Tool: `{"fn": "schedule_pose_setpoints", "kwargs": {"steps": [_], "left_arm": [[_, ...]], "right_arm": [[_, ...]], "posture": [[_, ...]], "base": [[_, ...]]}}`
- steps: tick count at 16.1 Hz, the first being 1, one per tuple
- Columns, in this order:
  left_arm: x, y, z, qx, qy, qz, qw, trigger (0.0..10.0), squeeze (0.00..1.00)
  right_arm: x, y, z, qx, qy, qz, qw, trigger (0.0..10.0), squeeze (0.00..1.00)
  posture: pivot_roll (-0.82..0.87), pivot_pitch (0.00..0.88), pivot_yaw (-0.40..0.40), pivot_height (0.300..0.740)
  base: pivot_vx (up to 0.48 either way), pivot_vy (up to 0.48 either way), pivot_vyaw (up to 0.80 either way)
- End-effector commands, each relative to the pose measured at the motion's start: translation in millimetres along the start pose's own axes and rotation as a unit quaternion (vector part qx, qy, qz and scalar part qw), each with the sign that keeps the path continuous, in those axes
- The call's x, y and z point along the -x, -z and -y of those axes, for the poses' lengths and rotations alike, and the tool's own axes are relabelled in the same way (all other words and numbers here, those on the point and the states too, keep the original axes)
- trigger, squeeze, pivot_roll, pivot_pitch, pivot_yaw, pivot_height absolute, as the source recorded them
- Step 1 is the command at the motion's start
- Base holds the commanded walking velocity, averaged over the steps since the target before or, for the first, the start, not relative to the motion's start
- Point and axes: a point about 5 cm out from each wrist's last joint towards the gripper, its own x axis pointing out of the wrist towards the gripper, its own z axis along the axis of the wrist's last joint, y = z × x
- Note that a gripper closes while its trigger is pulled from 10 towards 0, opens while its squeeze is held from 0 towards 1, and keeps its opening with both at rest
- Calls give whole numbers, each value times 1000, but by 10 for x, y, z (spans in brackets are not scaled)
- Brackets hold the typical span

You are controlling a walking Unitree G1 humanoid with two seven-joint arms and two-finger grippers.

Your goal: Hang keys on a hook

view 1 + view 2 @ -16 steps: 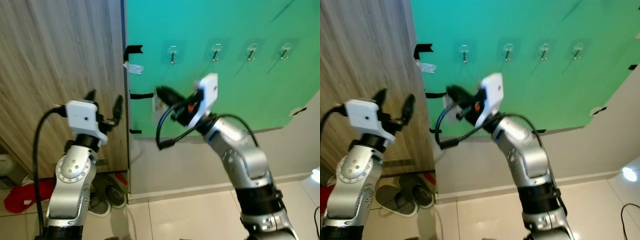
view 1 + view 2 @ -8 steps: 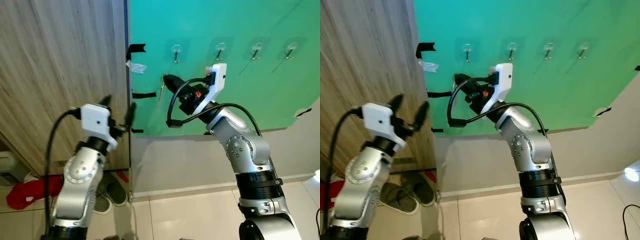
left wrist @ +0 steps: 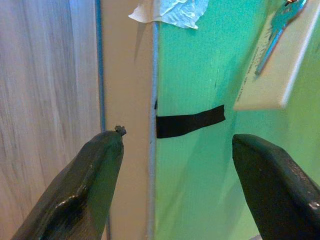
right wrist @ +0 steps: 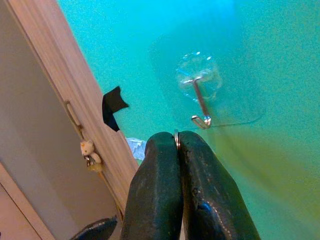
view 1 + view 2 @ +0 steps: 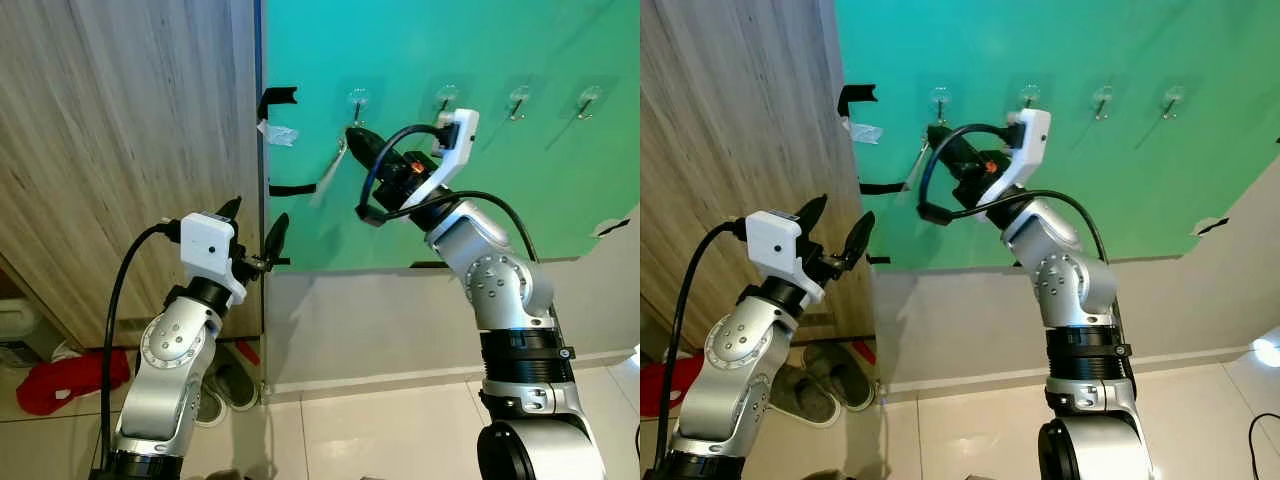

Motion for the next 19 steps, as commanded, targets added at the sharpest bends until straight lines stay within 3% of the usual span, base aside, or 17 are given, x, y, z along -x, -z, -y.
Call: {"fn": "schedule_pose_setpoints", "kwargs": {"steps": [1, 9, 16, 19], "left_arm": [[-30, 7, 52, 6, 13, 0, 1000, 10000, 0], [-31, 20, 91, 11, 20, 0, 1000, 10000, 0], [-31, 31, 123, 15, 21, 0, 1000, 10000, 0], [-21, 34, 126, 15, 20, 0, 1000, 10000, 0]], "right_arm": [[-15, -86, 3, -2, 2, 12, 1000, 10000, 0], [61, -214, 143, -47, 44, 49, 997, 10000, 0], [48, -228, 119, -82, 36, 51, 995, 10000, 0], [32, -173, 34, -87, 8, 32, 996, 10000, 0]], "posture": [[-34, 0, -79, 740], [-44, 0, -82, 740], [-53, 2, -93, 740], [-49, 2, -95, 740]], "base": [[0, 0, 0], [0, 0, 0], [0, 0, 0], [0, 0, 0]]}}
